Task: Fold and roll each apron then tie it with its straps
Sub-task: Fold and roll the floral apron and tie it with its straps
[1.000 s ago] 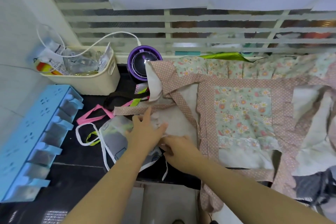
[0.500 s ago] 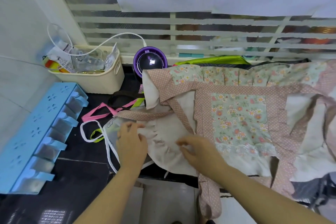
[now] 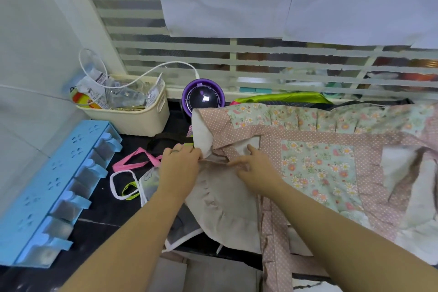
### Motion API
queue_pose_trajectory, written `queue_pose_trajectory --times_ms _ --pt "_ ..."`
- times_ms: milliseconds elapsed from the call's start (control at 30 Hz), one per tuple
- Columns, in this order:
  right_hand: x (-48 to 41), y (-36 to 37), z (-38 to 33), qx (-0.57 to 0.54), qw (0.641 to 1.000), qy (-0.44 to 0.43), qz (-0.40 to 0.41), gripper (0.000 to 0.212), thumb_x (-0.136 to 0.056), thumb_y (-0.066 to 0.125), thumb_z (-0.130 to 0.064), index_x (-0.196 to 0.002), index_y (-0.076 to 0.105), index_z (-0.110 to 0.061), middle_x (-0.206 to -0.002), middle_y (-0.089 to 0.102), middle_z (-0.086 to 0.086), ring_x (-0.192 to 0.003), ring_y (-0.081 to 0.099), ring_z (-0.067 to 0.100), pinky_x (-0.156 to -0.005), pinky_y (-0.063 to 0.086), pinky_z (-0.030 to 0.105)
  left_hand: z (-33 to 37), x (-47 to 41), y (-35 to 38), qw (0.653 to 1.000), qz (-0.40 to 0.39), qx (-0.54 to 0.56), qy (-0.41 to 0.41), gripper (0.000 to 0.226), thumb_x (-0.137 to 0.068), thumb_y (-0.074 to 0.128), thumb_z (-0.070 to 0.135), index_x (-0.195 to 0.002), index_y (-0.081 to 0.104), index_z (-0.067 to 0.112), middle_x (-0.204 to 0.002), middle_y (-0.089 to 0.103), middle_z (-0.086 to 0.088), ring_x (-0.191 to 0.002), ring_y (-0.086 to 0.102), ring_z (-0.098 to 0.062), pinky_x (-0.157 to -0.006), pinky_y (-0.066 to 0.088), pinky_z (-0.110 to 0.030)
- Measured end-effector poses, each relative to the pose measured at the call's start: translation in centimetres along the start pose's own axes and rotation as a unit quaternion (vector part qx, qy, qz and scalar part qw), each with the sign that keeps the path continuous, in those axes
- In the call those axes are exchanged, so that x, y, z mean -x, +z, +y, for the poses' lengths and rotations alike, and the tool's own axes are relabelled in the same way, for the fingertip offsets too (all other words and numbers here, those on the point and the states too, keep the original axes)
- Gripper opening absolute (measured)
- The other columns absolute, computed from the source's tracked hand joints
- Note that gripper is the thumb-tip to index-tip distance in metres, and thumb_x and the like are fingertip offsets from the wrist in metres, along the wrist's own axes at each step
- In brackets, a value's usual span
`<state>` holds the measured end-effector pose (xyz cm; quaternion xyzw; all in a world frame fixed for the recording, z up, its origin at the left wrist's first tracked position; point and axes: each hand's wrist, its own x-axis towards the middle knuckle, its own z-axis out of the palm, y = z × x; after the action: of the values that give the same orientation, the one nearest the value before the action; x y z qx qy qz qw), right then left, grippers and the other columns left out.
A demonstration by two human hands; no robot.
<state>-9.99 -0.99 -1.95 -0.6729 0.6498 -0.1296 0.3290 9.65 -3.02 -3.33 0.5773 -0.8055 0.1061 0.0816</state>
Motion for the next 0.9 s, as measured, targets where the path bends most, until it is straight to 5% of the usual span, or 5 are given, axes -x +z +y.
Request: queue_pose_trajectory --times_ms 167,333,567,767,900 --pt "-3.9 -0.9 -3.4 -0.371 0.928 -0.002 -0.039 0.030 -0.090 0.061 -0.009 -0.118 0.067 -0.019 -0.118 0.065 -0.002 -0.102 0.060 0.008 -0.079 0.046 0.012 -3.4 -0.1 -3.0 0.990 0.100 0.068 -0.078 0.014 -0.075 0.073 0.002 -0.077 0.063 0.012 -0.080 0.055 -0.007 -0.047 0.046 -0.021 -0.045 0.037 -0.029" --pt "-6.1 -1.5 -3.4 -0.701 0.709 0.071 0.024 0.030 -0.095 0.049 -0.004 -0.123 0.060 -0.006 -0.111 0.067 0.012 -0.094 0.065 0.019 -0.072 0.053 0.024 -7.1 -0.3 -5.3 0.913 0.246 0.176 -0.276 0.013 -0.086 0.054 0.000 -0.088 0.065 0.006 -0.096 0.055 -0.013 -0.072 0.043 -0.013 -0.062 0.030 -0.026" --pt "-6.3 2.4 -1.7 -0.379 0.919 0.067 -0.085 0.057 -0.089 0.062 -0.004 -0.141 0.043 -0.020 -0.130 0.056 0.010 -0.117 0.054 0.024 -0.101 0.043 0.037 -9.4 1.0 -0.7 0.906 -0.009 0.216 -0.365 0.029 -0.088 0.048 -0.003 -0.110 0.063 0.007 -0.136 0.036 -0.014 -0.108 0.052 -0.033 -0.083 0.048 -0.044" --pt "-4.5 1.8 -2.3 -0.188 0.981 -0.021 -0.040 0.060 -0.094 0.056 -0.015 -0.146 0.031 -0.027 -0.104 0.052 -0.010 -0.088 0.053 0.005 -0.068 0.040 0.011 -3.0 1.2 0.1 0.921 -0.009 0.274 -0.278 0.009 -0.090 0.055 0.016 -0.089 0.058 0.007 -0.096 0.051 -0.010 -0.085 0.053 -0.027 -0.064 0.039 -0.030" --pt "-1.3 2.1 -0.8 -0.070 0.995 -0.050 0.051 0.050 -0.092 0.058 -0.026 -0.139 0.042 -0.027 -0.118 0.050 -0.005 -0.096 0.047 0.009 -0.079 0.038 0.022 0.4 0.1 2.8 0.871 -0.200 0.343 -0.290 0.072 -0.077 0.039 0.078 -0.113 0.061 0.019 -0.123 0.056 -0.010 -0.108 0.055 -0.029 -0.087 0.048 -0.040"
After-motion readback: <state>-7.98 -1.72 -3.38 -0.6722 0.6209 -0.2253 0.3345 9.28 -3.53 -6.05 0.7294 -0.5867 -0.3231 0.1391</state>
